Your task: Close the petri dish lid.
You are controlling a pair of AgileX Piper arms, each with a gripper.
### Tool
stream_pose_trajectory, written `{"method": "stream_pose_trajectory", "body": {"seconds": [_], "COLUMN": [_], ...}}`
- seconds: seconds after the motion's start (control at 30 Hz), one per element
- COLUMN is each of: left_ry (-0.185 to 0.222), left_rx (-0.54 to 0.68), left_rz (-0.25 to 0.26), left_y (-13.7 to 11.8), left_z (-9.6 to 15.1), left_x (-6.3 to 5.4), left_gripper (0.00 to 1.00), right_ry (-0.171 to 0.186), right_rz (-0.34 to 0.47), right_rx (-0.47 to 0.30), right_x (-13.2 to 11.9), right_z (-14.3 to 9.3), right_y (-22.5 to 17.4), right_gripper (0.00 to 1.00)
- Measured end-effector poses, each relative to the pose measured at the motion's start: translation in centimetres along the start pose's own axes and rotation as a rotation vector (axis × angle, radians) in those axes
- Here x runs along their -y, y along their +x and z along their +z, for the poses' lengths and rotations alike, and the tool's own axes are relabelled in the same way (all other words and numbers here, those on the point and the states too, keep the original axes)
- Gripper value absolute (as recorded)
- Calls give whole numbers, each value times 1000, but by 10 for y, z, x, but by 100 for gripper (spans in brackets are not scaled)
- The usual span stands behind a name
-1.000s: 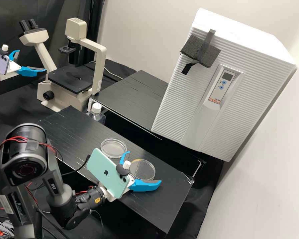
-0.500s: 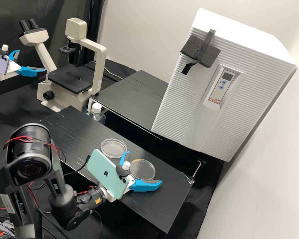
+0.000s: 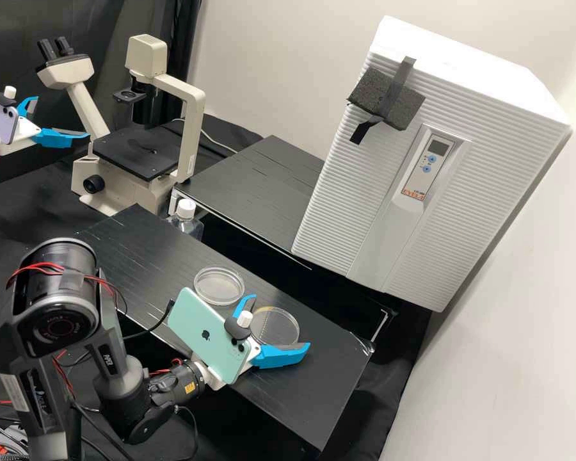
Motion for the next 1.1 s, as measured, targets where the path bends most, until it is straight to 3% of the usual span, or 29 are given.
{"method": "stream_pose_trajectory", "body": {"seconds": [0.83, 0.93, 1.1], "left_ry": [0, 0, 0], "left_rx": [0, 0, 0], "left_rz": [0, 0, 0], "left_y": [0, 0, 0], "left_z": [0, 0, 0], "left_x": [0, 0, 0], "left_gripper": [100, 100, 100], "right_ry": [1, 18, 80], "right_rz": [1, 18, 49], "right_rx": [-1, -2, -2], "right_x": [-1, -4, -12], "right_z": [0, -1, -8], "right_y": [1, -1, -6], "right_gripper": [0, 0, 0]}}
